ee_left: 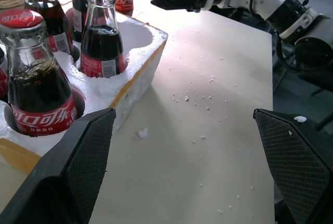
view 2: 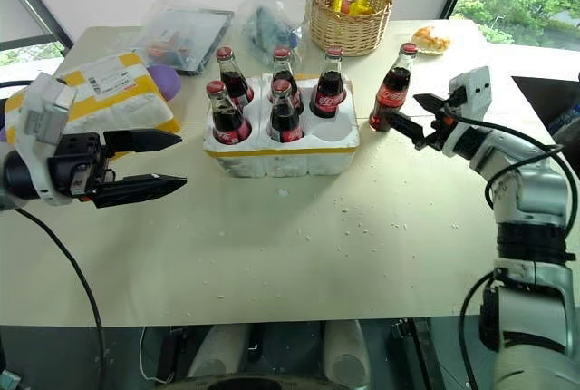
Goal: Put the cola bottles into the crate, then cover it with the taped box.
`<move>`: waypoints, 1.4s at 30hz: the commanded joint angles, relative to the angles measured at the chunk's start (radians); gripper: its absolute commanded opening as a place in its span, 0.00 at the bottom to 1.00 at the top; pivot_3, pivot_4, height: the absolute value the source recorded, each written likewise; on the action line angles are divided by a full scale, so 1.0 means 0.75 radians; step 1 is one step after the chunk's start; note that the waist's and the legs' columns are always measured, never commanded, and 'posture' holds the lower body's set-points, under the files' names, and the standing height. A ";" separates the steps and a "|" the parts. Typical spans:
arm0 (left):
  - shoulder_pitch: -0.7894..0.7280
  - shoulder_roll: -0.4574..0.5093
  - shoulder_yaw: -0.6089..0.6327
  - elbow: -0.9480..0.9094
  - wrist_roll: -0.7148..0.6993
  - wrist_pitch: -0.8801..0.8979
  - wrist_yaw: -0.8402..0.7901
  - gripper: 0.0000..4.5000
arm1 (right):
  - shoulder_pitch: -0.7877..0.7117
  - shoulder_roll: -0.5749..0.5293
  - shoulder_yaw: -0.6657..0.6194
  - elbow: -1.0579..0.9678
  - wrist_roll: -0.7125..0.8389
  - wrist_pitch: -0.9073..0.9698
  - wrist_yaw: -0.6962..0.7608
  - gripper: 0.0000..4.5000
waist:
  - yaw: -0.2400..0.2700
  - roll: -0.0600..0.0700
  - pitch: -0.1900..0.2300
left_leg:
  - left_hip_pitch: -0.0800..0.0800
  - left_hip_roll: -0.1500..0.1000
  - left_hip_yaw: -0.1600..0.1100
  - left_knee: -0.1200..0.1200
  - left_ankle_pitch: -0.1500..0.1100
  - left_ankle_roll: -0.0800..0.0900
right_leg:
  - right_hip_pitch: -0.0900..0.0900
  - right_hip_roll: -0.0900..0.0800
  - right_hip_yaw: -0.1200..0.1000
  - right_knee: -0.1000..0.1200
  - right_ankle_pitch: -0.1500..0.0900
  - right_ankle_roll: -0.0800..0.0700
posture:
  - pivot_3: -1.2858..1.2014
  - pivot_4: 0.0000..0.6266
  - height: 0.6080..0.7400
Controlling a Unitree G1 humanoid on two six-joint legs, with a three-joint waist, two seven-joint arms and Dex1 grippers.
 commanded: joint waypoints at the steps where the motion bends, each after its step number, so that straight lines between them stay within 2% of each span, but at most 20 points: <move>1: 0.011 0.006 0.057 -0.060 -0.077 -0.023 0.063 0.99 | -0.086 0.032 -0.015 0.117 -0.047 -0.097 -0.031 1.00 | 0.004 0.000 0.000 | 0.000 0.000 0.000 0.000 0.000 0.000 | 0.000 0.000 0.000 0.000 0.000 0.000 | 0.52 0.24 0.98; 11: 0.083 0.039 0.099 -0.115 -0.194 -0.045 0.186 0.99 | -0.304 0.130 0.014 0.586 -0.198 -0.339 -0.091 1.00 | 0.003 0.000 0.000 | 0.000 0.000 0.000 -0.001 0.000 0.000 | 0.000 0.000 0.000 -0.001 0.000 0.000 | 0.52 0.24 0.98; 23: 0.116 0.070 0.099 -0.140 -0.284 -0.089 0.274 0.99 | -0.468 0.210 0.000 0.889 -0.247 -0.486 -0.123 1.00 | -0.026 0.000 0.000 | 0.000 0.000 0.000 -0.001 0.000 0.000 | 0.001 0.001 0.000 -0.001 0.000 0.000 | 0.52 0.24 0.98; 25: 0.118 0.074 0.093 -0.142 -0.291 -0.096 0.281 1.00 | -0.478 0.216 -0.006 0.912 -0.248 -0.505 -0.127 0.88 | -0.026 0.000 0.000 | 0.000 0.000 0.000 -0.001 0.000 0.000 | 0.001 0.001 0.000 -0.001 0.000 0.000 | 0.52 0.24 0.98; 28: 0.121 0.078 0.087 -0.144 -0.304 -0.105 0.294 1.00 | -0.487 0.219 -0.019 0.935 -0.237 -0.520 -0.120 0.60 | -0.026 0.000 0.000 | 0.000 0.000 0.000 -0.001 0.000 0.000 | 0.001 0.001 0.000 -0.001 0.000 0.000 | 0.52 0.24 0.98; 35: 0.140 0.069 0.059 -0.158 -0.313 -0.130 0.317 1.00 | -0.479 0.197 -0.038 0.927 -0.228 -0.521 -0.114 0.60 | -0.026 0.000 0.000 | 0.000 0.000 0.000 -0.001 0.000 0.000 | 0.001 0.001 0.000 -0.001 0.000 0.000 | 0.52 0.24 0.98; 42: 0.139 0.071 0.044 -0.148 -0.344 -0.143 0.333 1.00 | -0.491 0.117 -0.070 0.733 -0.183 -0.449 -0.057 0.60 | -0.025 0.002 0.001 | 0.000 0.000 0.000 -0.002 0.000 0.000 | 0.000 0.001 0.000 -0.002 0.000 0.000 | 0.52 0.24 0.98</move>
